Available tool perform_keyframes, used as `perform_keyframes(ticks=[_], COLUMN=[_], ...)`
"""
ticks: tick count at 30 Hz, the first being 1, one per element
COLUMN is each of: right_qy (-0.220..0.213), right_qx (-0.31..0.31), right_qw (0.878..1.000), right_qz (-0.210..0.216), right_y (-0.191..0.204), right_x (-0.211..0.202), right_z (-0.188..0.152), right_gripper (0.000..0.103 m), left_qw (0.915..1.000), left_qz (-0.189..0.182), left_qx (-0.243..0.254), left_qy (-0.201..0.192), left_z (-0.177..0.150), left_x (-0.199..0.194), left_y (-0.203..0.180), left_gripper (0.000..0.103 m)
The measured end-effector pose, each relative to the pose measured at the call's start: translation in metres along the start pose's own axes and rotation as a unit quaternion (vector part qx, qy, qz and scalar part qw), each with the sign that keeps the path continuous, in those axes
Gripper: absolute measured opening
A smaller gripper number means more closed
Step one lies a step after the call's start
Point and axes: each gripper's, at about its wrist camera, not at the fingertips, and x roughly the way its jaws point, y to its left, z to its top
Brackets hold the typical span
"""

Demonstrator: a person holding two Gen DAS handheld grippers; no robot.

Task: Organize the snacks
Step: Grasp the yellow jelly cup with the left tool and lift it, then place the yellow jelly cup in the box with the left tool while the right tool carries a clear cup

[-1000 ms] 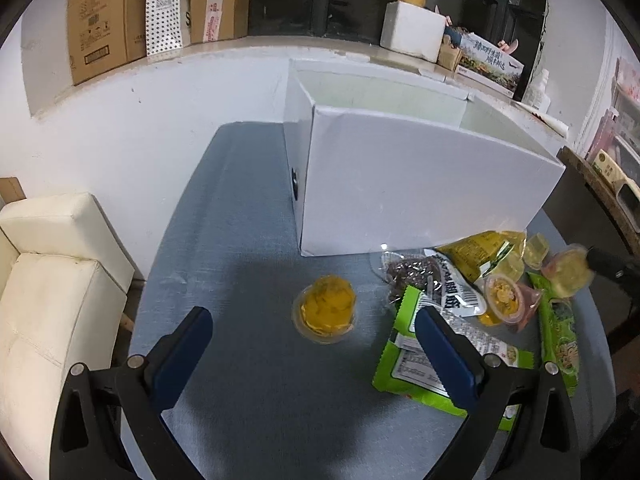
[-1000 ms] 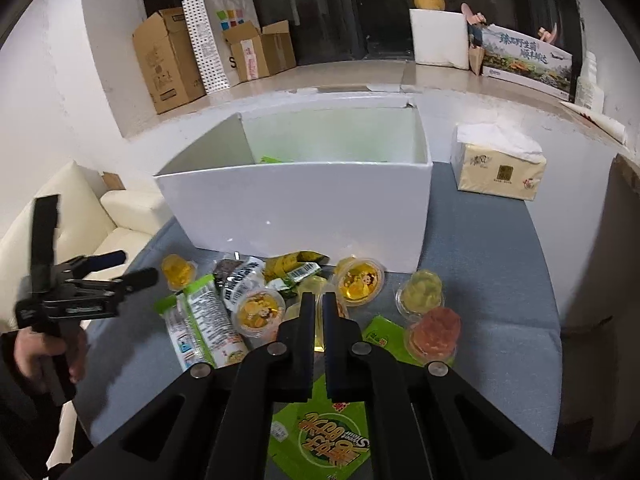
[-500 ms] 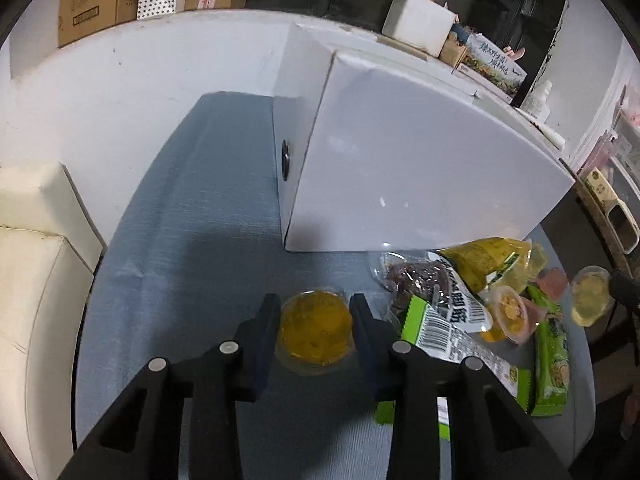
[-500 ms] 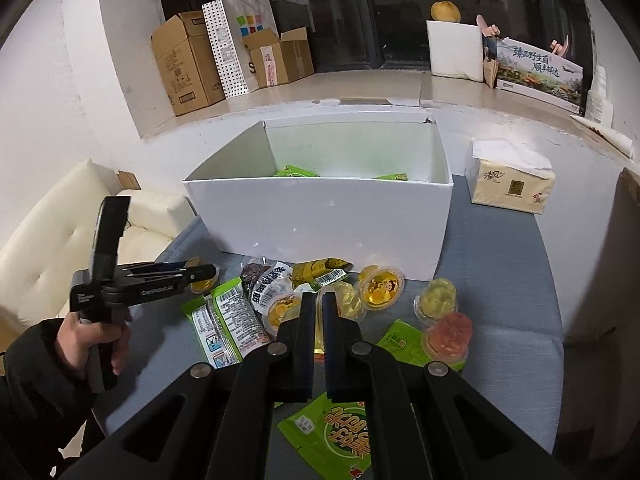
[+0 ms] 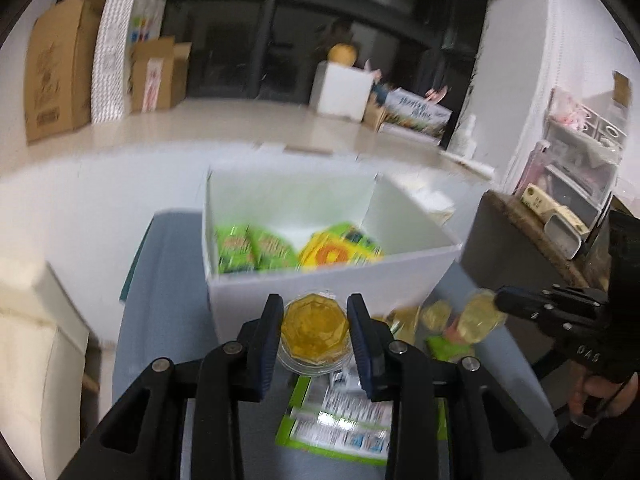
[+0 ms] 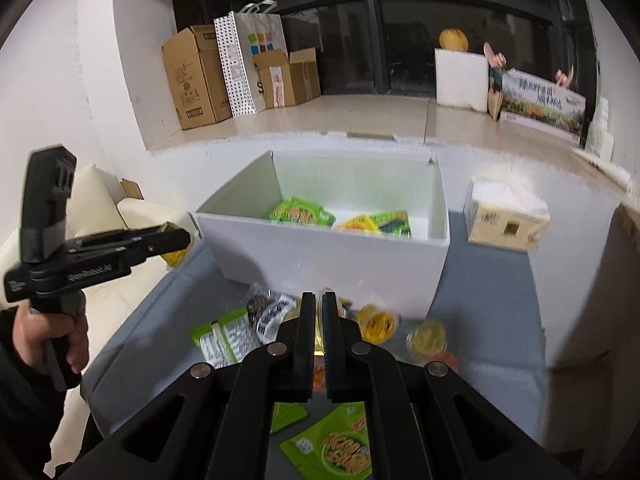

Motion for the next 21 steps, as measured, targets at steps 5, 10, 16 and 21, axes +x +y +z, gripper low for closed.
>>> perform_keyframes(ticks=[5, 10, 16, 21], right_qy=[-0.028, -0.036, -0.012, 0.040], right_qx=[-0.024, -0.047, -0.044, -0.019], right_qw=[0.999, 0.998, 0.998, 0.998], right_qz=[-0.004, -0.008, -0.033, -0.034], right_y=[0.002, 0.002, -0.013, -0.029], right_x=[-0.005, 0.005, 0.014, 0.034], right_z=[0.039, 0.084, 0.062, -0.006], right_gripper=[0.003, 0.003, 0.103, 0.103], left_qw=[0.9998, 0.9997, 0.9999, 1.0000], left_qz=[0.001, 0.007, -0.005, -0.003], left_qx=[0.016, 0.018, 0.013, 0.008], left_qy=[-0.015, -0.015, -0.008, 0.000], left_z=[0.040, 0.071, 0.062, 0.054], left_x=[0.010, 0.036, 0.043, 0.048], left_y=[-0.005, 0.000, 0.002, 0.007], left_gripper=[0.037, 0.037, 0.037, 0.037])
